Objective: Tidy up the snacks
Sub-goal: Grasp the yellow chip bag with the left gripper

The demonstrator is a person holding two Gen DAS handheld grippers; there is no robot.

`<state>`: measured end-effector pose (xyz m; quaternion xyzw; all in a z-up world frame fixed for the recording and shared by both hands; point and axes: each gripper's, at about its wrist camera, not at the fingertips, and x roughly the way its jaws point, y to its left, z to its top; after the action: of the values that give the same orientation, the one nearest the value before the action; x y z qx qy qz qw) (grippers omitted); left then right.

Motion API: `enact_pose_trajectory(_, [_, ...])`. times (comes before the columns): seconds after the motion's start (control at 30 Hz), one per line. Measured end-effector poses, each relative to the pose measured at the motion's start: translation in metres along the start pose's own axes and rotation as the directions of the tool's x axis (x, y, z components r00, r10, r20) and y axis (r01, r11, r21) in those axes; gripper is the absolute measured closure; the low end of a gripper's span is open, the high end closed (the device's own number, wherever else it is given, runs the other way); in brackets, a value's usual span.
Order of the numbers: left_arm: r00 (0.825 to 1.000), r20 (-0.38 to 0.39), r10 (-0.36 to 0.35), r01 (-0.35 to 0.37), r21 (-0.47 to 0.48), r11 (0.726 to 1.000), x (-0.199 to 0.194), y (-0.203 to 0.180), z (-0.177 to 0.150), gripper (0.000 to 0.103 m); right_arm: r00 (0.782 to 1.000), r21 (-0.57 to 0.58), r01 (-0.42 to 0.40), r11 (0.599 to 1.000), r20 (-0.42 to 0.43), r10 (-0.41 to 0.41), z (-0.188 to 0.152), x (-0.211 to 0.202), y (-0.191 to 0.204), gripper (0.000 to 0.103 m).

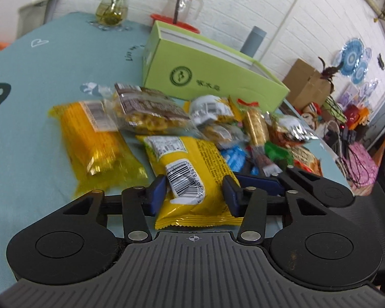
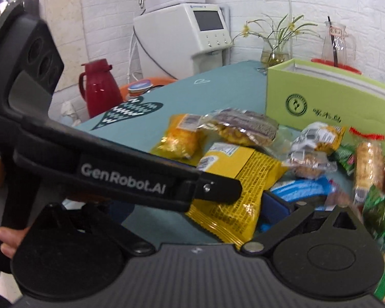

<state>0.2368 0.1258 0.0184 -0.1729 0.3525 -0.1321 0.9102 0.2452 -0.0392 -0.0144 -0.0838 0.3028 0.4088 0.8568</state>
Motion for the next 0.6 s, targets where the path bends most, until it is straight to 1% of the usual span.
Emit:
enact_pose_trajectory(0.1, [1.000, -0.015, 0.006, -0.006, 0.011, 1.000, -0.015, -0.010, -0.022, 0.076, 1.000, -0.012, -0.024, 1.000, -0.015, 0.024, -0.016, -0.016, 0.014, 0.001])
enact_pose_trajectory(0.17, [1.000, -0.016, 0.008, -0.008, 0.027, 1.000, -0.025, -0.017, -0.038, 0.072, 0.999, -0.018, -0.041, 0.999, -0.023, 0.041, -0.026, -0.025, 0.022, 0.001])
enact_pose_trajectory(0.23, [1.000, -0.017, 0.018, -0.018, 0.027, 0.999, -0.033, -0.022, -0.046, 0.063, 0.998, -0.012, -0.053, 0.999, -0.023, 0.053, -0.033, -0.031, 0.025, 0.001])
enact_pose_trajectory(0.27, [1.000, -0.006, 0.025, -0.025, 0.028, 0.999, -0.037, -0.022, -0.046, 0.060, 0.999, 0.001, -0.043, 0.999, -0.010, 0.044, -0.034, -0.034, 0.025, 0.001])
enact_pose_trajectory(0.33, [0.998, 0.034, 0.049, -0.050, 0.027, 0.998, -0.044, -0.021, -0.042, 0.043, 1.000, 0.022, -0.018, 1.000, 0.013, 0.018, -0.033, -0.038, 0.021, 0.001])
enact_pose_trajectory(0.37, [0.997, 0.051, 0.066, -0.067, 0.017, 0.998, -0.047, -0.018, -0.039, 0.041, 1.000, 0.036, -0.005, 0.999, 0.016, 0.004, -0.033, -0.038, 0.018, 0.001])
enact_pose_trajectory(0.43, [0.996, 0.050, 0.075, -0.074, -0.008, 0.997, -0.046, -0.013, -0.035, 0.041, 1.000, 0.052, 0.006, 0.999, 0.016, -0.007, -0.031, -0.036, 0.013, 0.001])
enact_pose_trajectory(0.53, [0.999, 0.002, 0.046, -0.045, -0.074, 0.996, -0.036, -0.002, -0.034, 0.042, 1.000, 0.043, 0.005, 0.999, 0.014, -0.005, -0.028, -0.030, 0.013, 0.001])
enact_pose_trajectory(0.6, [1.000, -0.012, 0.015, -0.016, -0.106, 0.994, -0.032, 0.003, -0.037, 0.044, 1.000, 0.026, 0.000, 1.000, 0.005, -0.001, -0.027, -0.025, 0.015, 0.001])
